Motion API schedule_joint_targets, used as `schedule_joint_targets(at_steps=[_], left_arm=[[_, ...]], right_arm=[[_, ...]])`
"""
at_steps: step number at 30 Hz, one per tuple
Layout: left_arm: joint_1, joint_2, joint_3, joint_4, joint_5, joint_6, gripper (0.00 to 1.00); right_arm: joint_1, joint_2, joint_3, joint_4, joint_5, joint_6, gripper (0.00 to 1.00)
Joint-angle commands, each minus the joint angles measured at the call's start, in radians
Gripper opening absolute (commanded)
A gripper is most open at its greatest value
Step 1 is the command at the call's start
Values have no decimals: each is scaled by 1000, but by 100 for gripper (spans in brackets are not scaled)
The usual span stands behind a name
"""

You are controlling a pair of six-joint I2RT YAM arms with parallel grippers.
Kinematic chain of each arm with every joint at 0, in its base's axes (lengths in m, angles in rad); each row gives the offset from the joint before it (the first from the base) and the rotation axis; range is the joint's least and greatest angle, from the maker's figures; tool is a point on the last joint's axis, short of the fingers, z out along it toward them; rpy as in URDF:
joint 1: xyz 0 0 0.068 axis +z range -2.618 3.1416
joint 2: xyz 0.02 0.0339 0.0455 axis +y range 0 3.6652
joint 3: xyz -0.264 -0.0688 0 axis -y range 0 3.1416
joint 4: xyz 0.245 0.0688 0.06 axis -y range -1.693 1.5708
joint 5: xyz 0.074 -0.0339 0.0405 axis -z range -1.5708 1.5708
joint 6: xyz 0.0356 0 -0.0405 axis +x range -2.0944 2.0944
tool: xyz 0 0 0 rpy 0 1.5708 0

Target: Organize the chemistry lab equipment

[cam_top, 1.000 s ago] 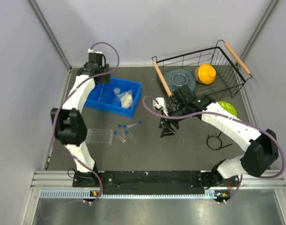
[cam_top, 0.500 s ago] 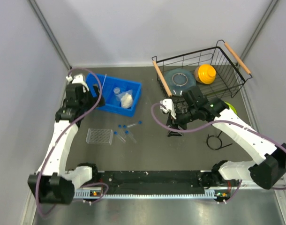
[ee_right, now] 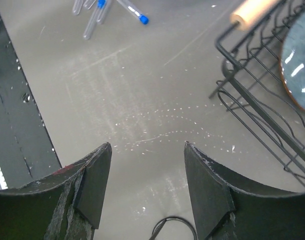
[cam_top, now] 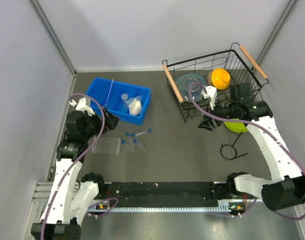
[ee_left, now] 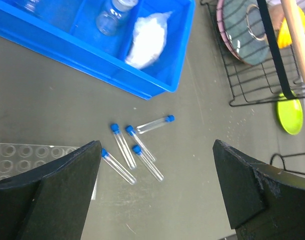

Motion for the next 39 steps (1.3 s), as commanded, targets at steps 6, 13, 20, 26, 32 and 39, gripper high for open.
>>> schedule_joint_targets(at_steps=[6, 13, 20, 26, 32, 39], left_arm=[[2, -81, -129, 148, 245, -75, 99], [2, -106, -174, 160, 250, -93, 99], [2, -92, -180, 159, 253, -104, 99], [2, -86, -182, 159, 263, -107, 99], [2, -83, -195, 160, 269, -110, 99], [2, -81, -211, 159, 277, -109, 99]], right_arm=[[-116, -44, -75, -1, -55, 29, 61], [-129, -32, -91, 9, -66, 34, 61], [-132, -37, -112, 21, -63, 34, 61], [-130, -49, -134, 28, -46, 29, 61], [-130, -64, -144, 24, 35, -1, 61], [-130, -73, -132, -34, 101, -55, 62]])
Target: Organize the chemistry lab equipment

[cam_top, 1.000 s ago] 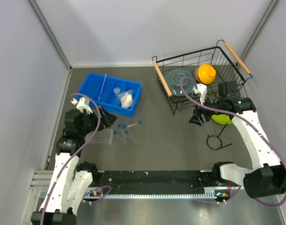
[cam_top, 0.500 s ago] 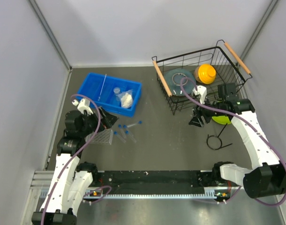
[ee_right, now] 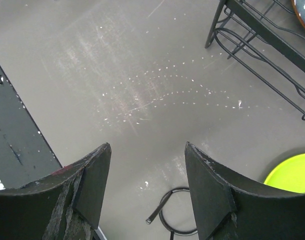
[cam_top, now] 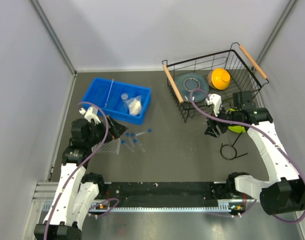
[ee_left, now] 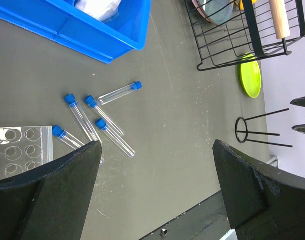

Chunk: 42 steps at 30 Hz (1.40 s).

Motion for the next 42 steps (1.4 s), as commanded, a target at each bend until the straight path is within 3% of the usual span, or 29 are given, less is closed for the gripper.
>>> schedule_joint_targets(at_steps=[1, 14, 20, 29, 35, 41, 42], left_arm=[[2, 1, -8, 51, 22, -1, 99], [0, 33, 6, 57, 25, 11, 99], [0, 60, 16, 70, 35, 16, 99], [0, 75, 21, 74, 40, 25, 99], [0, 76, 19, 74, 40, 27, 99], [0, 72, 22, 67, 43, 31, 99], [0, 66, 23, 66, 45, 33, 99]], right_arm=[[-13, -28, 14, -34, 55, -57, 62], [-11, -102, -37, -178, 230, -158, 63], [-11, -110, -98, -172, 277, -181, 68], [-10, -93, -194, -66, 365, -195, 68], [-10, -96, -233, -22, 385, -190, 64], [-10, -71, -249, 18, 382, -178, 50], [-11, -65, -250, 21, 379, -177, 44]])
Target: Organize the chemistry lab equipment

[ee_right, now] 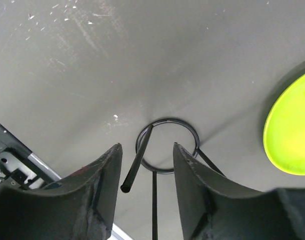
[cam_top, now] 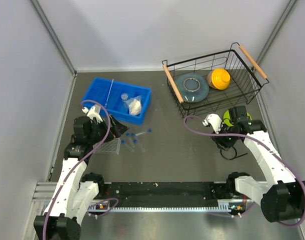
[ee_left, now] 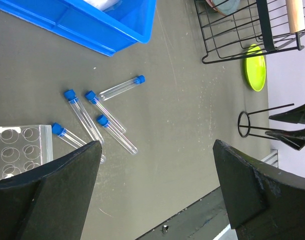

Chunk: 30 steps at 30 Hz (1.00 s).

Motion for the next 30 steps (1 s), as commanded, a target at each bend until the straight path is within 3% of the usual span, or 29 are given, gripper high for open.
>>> schedule_joint_targets(at_steps=[1, 6, 7, 14, 20, 24, 30], left_arm=[[1, -13, 26, 43, 21, 23, 99], [1, -24, 28, 66, 80, 55, 99], [1, -30, 22, 82, 96, 72, 99], [-99, -45, 3, 220, 200, 140, 98], [-468, 10, 2, 426, 87, 264, 98], [-588, 152, 22, 594, 96, 293, 98], [-783, 404, 205, 664, 13, 364, 98]], right_arm=[[-8, 16, -2, 60, -5, 0, 40], [-8, 14, -3, 51, -6, 1, 4], [-8, 13, -2, 44, -8, 0, 1], [-6, -6, 84, -24, -167, 39, 0], [12, 37, 237, -101, -441, 115, 0], [27, 103, 308, -120, -587, 156, 0], [37, 227, 394, -144, -781, 213, 0]])
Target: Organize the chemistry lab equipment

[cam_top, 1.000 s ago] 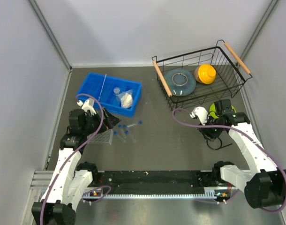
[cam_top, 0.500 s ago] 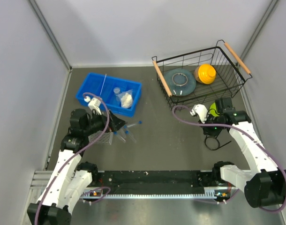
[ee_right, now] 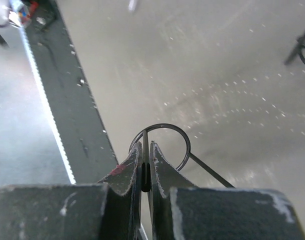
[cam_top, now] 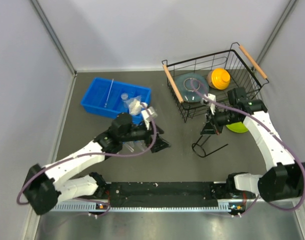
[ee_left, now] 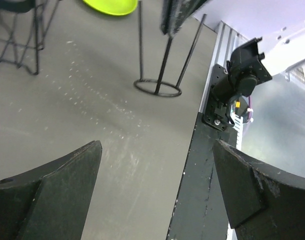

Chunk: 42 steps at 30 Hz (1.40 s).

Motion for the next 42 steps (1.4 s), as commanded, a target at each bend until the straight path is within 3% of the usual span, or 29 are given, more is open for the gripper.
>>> schedule_joint_targets(at_steps=[1, 4, 12, 26, 31, 32, 33, 35, 36, 41, 42], left_arm=[[-110, 139, 145, 173, -65, 82, 98], [-177, 240, 196, 222, -103, 73, 96], [-233, 395, 285, 278, -137, 15, 88], [-285, 522, 455, -1, -278, 105, 53], [-294, 555, 501, -90, -305, 125, 49], [-292, 558, 510, -97, -307, 127, 47], [-294, 561, 515, -103, -298, 127, 36], [-296, 567, 524, -109, -281, 122, 25], [-296, 569, 524, -109, -263, 119, 0], [-292, 546, 521, -142, -241, 91, 0], [-288, 539, 521, -159, -235, 91, 0]], right_arm=[[14, 66, 91, -19, -236, 58, 0], [15, 94, 107, -16, -318, 69, 0], [17, 109, 105, -14, -365, 69, 0], [17, 124, 107, -14, -393, 71, 0], [17, 134, 108, -14, -392, 71, 0], [17, 135, 110, -14, -392, 72, 0], [15, 135, 110, -13, -389, 72, 0], [17, 141, 111, -13, -389, 72, 0], [17, 144, 113, -13, -389, 72, 0], [17, 147, 125, -8, -369, 74, 0], [15, 147, 131, -10, -359, 72, 8]])
